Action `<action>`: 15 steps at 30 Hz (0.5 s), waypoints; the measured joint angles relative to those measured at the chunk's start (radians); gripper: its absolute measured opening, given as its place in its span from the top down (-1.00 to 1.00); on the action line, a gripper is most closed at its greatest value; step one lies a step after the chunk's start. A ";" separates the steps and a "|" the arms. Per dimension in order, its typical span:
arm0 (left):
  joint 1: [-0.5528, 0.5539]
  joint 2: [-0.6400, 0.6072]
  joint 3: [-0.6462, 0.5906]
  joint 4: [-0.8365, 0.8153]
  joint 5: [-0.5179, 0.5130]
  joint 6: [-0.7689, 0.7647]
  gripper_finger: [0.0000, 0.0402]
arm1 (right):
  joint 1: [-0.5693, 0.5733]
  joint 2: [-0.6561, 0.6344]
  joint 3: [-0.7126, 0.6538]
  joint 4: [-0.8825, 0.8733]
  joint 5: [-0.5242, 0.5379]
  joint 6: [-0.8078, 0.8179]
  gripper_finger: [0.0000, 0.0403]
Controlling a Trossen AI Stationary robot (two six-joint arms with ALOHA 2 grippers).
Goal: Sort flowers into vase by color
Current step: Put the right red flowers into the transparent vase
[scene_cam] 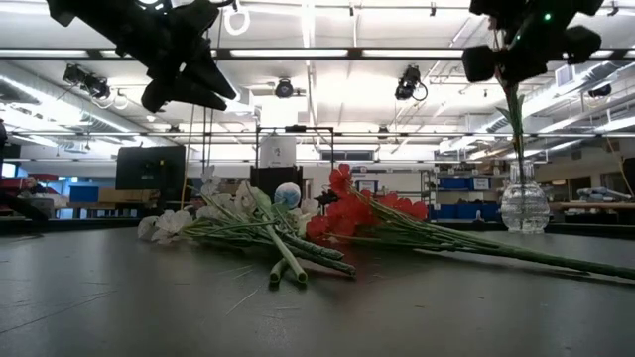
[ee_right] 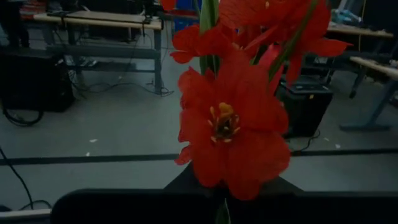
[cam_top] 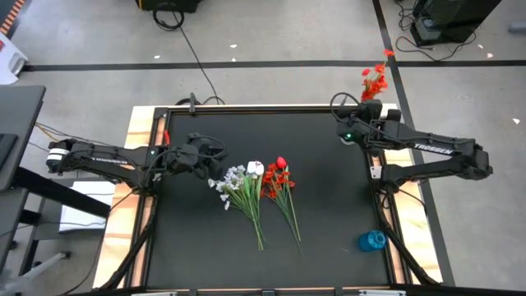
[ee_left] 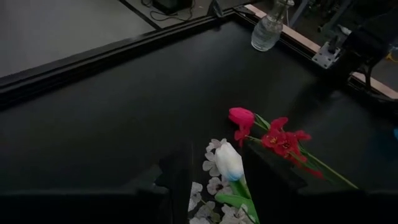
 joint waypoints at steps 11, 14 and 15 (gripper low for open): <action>-0.001 0.000 0.000 0.000 0.000 -0.028 0.28 | -0.124 0.000 -0.023 0.024 -0.253 -0.046 0.61; -0.001 0.000 0.000 0.000 0.002 -0.028 0.28 | -0.163 0.000 -0.017 0.023 -0.390 -0.075 0.52; -0.001 0.000 0.000 0.000 0.004 -0.028 0.28 | -0.176 0.000 -0.012 0.026 -0.438 -0.076 0.48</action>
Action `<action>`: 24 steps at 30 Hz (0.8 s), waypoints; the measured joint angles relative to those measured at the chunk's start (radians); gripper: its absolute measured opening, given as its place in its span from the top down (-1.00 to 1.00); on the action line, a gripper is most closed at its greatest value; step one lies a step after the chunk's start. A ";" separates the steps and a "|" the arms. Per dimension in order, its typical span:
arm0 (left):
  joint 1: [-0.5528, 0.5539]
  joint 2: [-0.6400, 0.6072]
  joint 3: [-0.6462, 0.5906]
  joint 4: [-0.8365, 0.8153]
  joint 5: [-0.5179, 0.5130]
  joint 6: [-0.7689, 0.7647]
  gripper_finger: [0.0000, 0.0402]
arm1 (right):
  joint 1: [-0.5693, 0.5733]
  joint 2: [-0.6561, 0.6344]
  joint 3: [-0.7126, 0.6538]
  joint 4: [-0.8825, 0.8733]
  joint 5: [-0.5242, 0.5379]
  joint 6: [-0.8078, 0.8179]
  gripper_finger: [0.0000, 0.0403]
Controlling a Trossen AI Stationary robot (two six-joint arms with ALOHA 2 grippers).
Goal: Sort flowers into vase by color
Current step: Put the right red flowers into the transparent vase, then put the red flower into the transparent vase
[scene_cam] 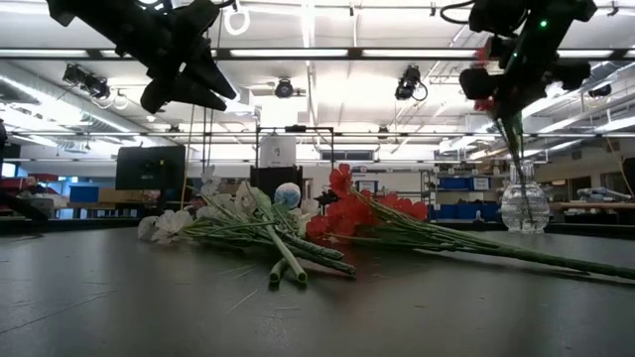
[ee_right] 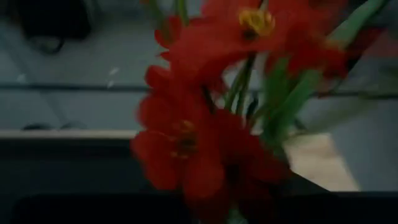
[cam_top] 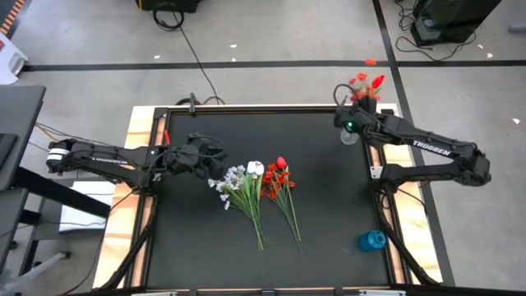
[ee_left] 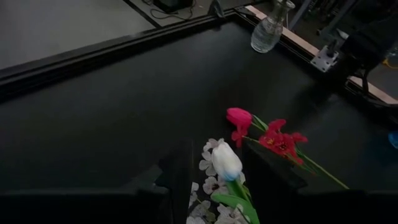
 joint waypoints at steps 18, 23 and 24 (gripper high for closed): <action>-0.031 0.000 0.000 -0.015 0.001 0.002 0.28 | -0.067 -0.020 0.232 -0.192 -0.292 -0.008 0.08; -0.031 0.000 0.000 -0.038 0.001 0.004 0.28 | -0.068 -0.020 0.345 -0.315 -0.281 0.000 0.08; -0.031 0.000 0.000 -0.039 0.001 0.004 0.28 | -0.065 -0.020 0.365 -0.328 -0.282 -0.003 0.08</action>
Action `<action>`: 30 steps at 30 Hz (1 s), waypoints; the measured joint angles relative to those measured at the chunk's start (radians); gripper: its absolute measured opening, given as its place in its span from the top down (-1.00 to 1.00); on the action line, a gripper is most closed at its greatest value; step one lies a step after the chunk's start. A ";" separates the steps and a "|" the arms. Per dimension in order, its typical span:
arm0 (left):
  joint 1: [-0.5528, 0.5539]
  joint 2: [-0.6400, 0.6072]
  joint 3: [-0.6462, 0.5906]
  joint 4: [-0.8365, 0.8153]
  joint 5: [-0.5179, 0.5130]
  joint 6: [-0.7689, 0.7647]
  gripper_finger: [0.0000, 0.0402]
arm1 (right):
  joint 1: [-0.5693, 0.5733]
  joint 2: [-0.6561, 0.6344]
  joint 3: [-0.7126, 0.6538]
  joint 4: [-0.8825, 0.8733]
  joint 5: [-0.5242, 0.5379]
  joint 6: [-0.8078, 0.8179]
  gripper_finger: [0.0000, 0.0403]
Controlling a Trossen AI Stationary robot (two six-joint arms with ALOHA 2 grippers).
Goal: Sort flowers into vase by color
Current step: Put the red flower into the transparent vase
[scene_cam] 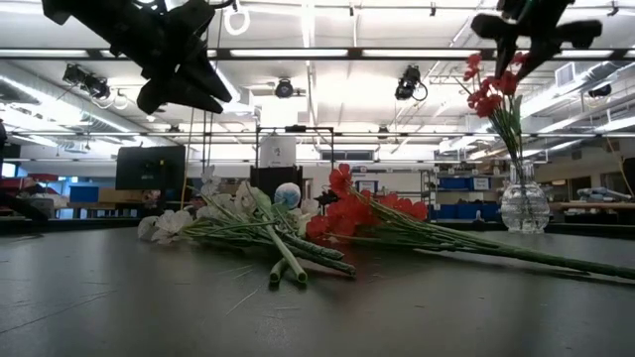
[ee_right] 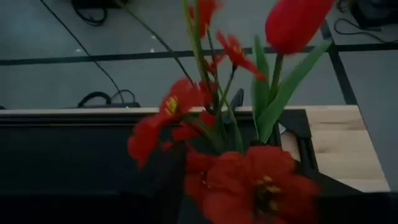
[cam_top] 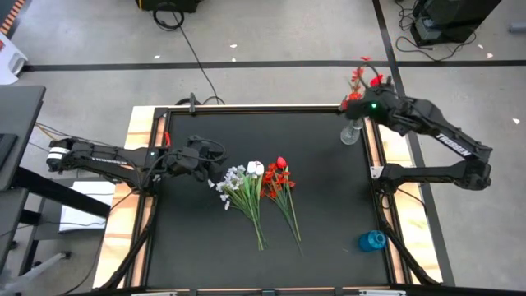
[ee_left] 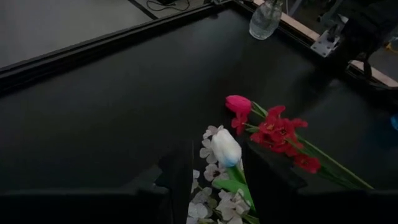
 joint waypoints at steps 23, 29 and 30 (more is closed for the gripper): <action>0.000 0.000 0.000 0.000 -0.004 0.050 0.28 | 0.223 0.022 0.131 0.310 -0.463 -0.232 0.08; 0.000 0.000 0.000 0.000 -0.003 0.032 0.28 | 0.336 0.129 0.058 0.392 -0.415 -0.164 0.08; 0.000 0.000 0.000 0.000 -0.003 0.024 0.28 | 0.351 0.153 0.044 0.391 -0.408 -0.143 0.08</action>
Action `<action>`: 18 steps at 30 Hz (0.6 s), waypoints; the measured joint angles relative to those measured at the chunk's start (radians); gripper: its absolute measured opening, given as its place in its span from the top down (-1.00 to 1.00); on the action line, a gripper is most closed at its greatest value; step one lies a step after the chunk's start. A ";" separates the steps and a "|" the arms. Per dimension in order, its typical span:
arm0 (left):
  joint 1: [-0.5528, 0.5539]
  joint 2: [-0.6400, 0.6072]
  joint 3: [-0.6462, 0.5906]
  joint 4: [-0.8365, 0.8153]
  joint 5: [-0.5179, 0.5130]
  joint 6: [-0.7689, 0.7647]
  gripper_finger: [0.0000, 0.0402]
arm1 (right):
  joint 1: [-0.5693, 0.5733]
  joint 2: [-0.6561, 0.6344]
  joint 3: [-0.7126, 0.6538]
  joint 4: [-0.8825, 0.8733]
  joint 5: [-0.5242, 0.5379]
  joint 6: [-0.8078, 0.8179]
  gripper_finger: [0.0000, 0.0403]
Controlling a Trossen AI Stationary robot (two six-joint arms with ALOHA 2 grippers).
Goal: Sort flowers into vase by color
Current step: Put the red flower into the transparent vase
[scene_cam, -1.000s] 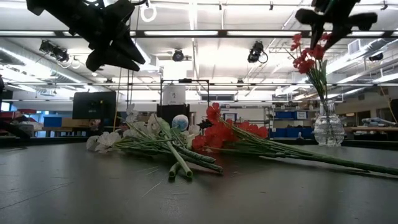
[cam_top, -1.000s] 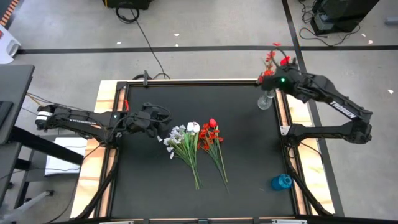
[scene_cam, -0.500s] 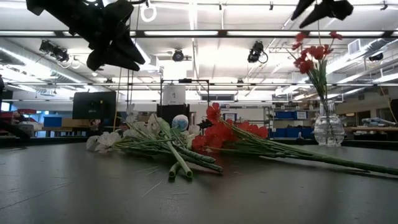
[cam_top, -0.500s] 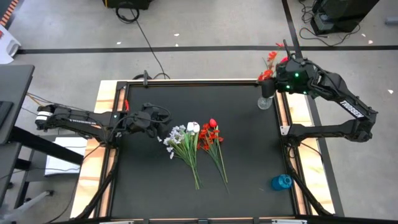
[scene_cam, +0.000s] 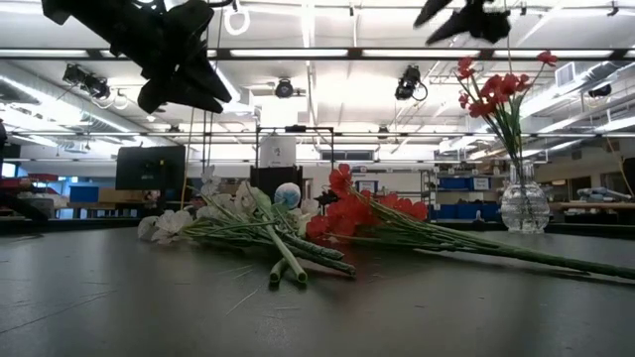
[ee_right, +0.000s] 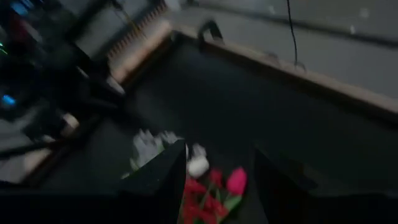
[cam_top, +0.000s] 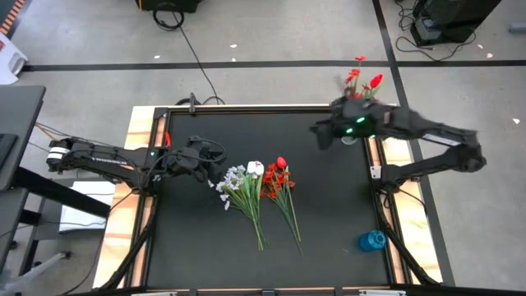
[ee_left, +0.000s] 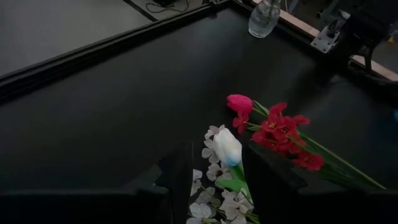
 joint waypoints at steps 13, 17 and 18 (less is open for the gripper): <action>0.000 0.000 0.000 0.000 0.011 0.002 0.28 | 0.200 0.354 -0.044 -0.010 -0.170 0.179 0.08; 0.000 0.000 0.000 -0.001 0.011 0.002 0.28 | 0.255 0.462 -0.044 -0.014 -0.202 0.245 0.08; 0.000 0.000 0.000 -0.001 0.011 0.002 0.28 | 0.267 0.487 -0.044 -0.015 -0.209 0.266 0.08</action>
